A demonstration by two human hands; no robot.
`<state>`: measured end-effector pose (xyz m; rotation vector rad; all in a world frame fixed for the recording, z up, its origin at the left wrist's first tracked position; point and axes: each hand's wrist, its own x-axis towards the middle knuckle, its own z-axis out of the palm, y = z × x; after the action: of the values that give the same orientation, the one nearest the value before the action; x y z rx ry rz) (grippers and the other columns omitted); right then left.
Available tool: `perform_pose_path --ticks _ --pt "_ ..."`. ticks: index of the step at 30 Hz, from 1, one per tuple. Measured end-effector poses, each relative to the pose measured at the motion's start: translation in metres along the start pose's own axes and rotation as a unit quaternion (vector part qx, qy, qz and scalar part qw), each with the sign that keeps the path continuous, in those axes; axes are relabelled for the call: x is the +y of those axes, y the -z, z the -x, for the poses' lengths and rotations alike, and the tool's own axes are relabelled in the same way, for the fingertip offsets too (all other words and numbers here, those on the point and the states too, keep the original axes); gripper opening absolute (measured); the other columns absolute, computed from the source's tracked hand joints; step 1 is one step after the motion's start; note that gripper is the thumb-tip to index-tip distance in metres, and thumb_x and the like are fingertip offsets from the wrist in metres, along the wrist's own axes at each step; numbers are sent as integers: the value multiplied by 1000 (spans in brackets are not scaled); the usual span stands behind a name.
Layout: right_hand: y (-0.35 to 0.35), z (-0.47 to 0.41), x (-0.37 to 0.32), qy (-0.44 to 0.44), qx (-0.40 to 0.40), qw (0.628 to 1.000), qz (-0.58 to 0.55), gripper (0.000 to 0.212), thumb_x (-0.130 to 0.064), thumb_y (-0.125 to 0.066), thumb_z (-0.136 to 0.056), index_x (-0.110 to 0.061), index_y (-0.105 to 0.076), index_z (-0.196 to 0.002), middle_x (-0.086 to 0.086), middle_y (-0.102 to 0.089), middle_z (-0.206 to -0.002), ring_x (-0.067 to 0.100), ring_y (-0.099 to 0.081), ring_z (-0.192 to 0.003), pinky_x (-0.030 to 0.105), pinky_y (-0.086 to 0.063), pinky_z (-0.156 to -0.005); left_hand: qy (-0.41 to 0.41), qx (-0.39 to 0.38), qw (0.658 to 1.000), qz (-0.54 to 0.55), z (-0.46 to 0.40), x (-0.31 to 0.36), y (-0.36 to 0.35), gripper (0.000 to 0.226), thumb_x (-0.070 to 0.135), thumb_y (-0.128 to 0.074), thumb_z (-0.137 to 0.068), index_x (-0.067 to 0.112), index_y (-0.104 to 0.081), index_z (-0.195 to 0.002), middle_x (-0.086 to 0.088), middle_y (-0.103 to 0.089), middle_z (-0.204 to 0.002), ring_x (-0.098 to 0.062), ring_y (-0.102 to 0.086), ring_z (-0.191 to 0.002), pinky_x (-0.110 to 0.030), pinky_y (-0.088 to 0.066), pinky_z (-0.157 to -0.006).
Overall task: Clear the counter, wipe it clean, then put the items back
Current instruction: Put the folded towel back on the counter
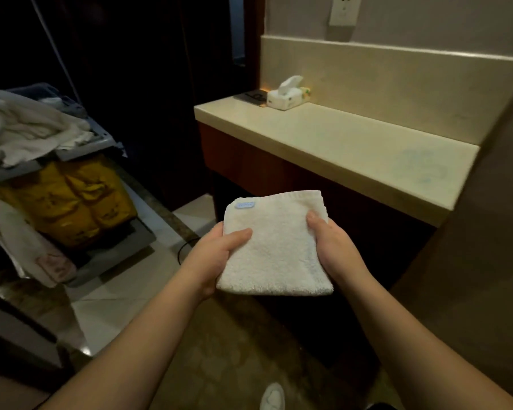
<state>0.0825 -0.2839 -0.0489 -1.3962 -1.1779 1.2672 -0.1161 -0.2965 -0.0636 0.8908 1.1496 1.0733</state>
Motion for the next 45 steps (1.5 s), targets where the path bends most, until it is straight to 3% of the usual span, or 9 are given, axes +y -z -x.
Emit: perform_pose_path --ticks 6,15,21,26,31,34,38,42,45 --pt "-29 -94 -42 49 -5 998 28 32 -48 -41 -98 -26 -65 -97 -5 -71 -94 10 -68 -82 31 -52 -73 -39 26 998 -28 -82 64 24 32 20 -60 -92 23 -54 -124 -10 -69 -114 -28 -70 -97 -44 -57 -78" --pt "-54 -220 -96 94 4 993 74 34 -45 -33 -101 -27 -59 -89 -19 -57 -81 -8 -52 -68 7 -34 -47 -60 31 997 -41 -186 141 45 24 19 -54 -95 14 -55 -119 -8 -69 -98 -18 -71 -77 -26 -55 -56" --pt "-72 -277 -115 94 9 992 88 32 -44 -31 -101 -26 -57 -104 -20 -53 -85 -6 -48 -77 16 -32 -60 -69 47 991 -107 -245 170 66 28 17 -56 -95 11 -57 -122 -8 -71 -105 -18 -71 -83 -26 -54 -59" --pt "-98 -322 -126 76 17 988 132 48 -52 -27 -98 -25 -61 -118 -3 -64 -111 18 -60 -102 35 -44 -86 -80 36 989 -117 -296 194 89 22 16 -57 -95 14 -60 -117 -6 -72 -98 -15 -71 -73 -23 -52 -52" --pt "-127 -375 -138 30 -1 991 131 40 -55 -35 -92 -28 -57 -111 -6 -67 -103 18 -66 -93 38 -53 -85 -64 -1 990 -128 -366 223 125 18 15 -56 -95 13 -62 -112 -7 -73 -92 -16 -72 -69 -24 -53 -50" --pt "-146 -409 -148 -6 41 992 121 58 -50 -49 -77 -24 -46 -129 -2 -64 -109 23 -66 -92 43 -57 -82 -57 -30 986 -153 -414 244 146 16 14 -56 -95 16 -64 -109 -5 -74 -89 -16 -72 -71 -25 -54 -56" --pt "-176 -444 -160 -8 87 991 103 74 -25 -54 -84 -29 -18 -149 6 -54 -125 27 -60 -103 41 -54 -87 -56 -49 974 -216 -480 269 175 22 18 -59 -93 9 -63 -113 -9 -73 -98 -23 -70 -83 -33 -53 -69" --pt "-203 -476 -169 0 103 988 113 71 -22 -55 -87 -26 -19 -147 3 -53 -122 22 -58 -99 30 -53 -71 -48 -84 964 -249 -536 287 193 24 16 -59 -93 7 -62 -116 -8 -73 -99 -21 -70 -84 -31 -53 -68" --pt "-220 -501 -172 3 129 982 135 69 -24 -56 -86 -27 -22 -146 1 -53 -128 23 -58 -103 38 -54 -84 -57 -85 952 -288 -568 295 198 29 20 -62 -92 9 -60 -119 -7 -70 -105 -24 -69 -92 -38 -55 -80"
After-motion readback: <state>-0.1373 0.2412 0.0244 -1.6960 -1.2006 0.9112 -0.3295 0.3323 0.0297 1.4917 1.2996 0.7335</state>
